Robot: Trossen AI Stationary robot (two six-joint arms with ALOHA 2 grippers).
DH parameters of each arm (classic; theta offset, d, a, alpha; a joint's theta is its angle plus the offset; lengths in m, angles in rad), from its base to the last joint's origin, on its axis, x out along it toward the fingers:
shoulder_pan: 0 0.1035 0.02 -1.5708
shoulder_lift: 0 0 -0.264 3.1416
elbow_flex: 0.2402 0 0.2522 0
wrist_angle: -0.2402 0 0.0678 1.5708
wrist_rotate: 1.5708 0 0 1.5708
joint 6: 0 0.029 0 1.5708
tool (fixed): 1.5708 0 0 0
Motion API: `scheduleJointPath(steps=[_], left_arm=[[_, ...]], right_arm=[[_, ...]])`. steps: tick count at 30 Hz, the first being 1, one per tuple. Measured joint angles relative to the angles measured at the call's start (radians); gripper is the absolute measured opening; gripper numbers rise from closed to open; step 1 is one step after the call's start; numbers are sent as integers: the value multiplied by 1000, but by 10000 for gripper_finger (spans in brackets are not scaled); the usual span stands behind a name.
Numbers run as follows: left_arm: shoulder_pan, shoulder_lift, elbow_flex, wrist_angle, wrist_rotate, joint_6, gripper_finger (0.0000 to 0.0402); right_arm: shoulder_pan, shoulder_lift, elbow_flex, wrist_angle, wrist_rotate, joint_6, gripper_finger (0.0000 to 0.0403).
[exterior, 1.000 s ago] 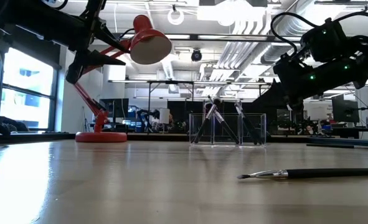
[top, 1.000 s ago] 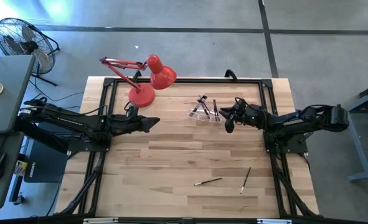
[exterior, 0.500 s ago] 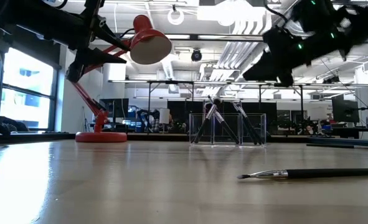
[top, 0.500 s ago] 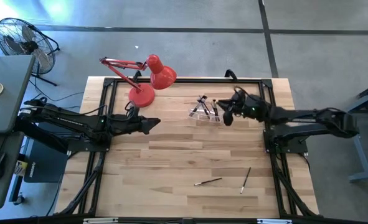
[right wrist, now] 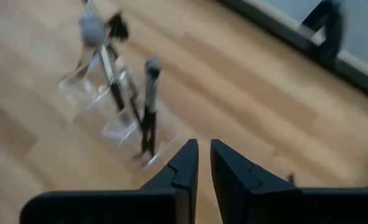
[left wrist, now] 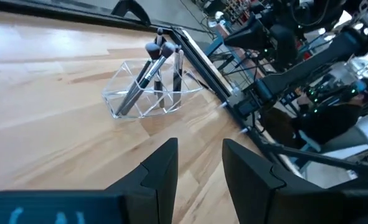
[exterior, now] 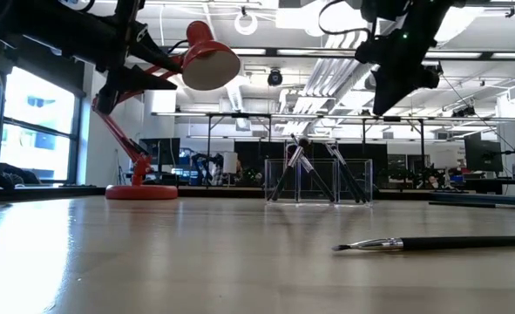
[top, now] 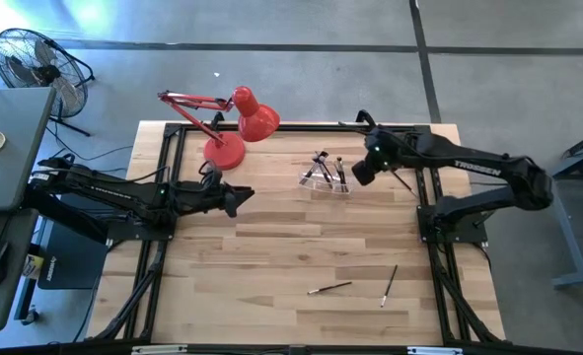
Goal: Put items in baskets/containers
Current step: Put the eyeshadow brush into the transparent organizer
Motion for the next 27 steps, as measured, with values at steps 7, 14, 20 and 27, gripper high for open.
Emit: scheduleJointPath(steps=[7,14,20,27], left_arm=[[0,0,0,-1,98,91,124],[-37,36,102,-136,195,269,124],[-204,211,278,-258,71,417,124],[-317,509,496,-339,7,545,124]], right_arm=[[156,11,17,-95,-48,133,4],[450,12,17,-99,19,318,3],[716,60,14,-59,98,441,2],[931,186,14,83,205,395,1]])
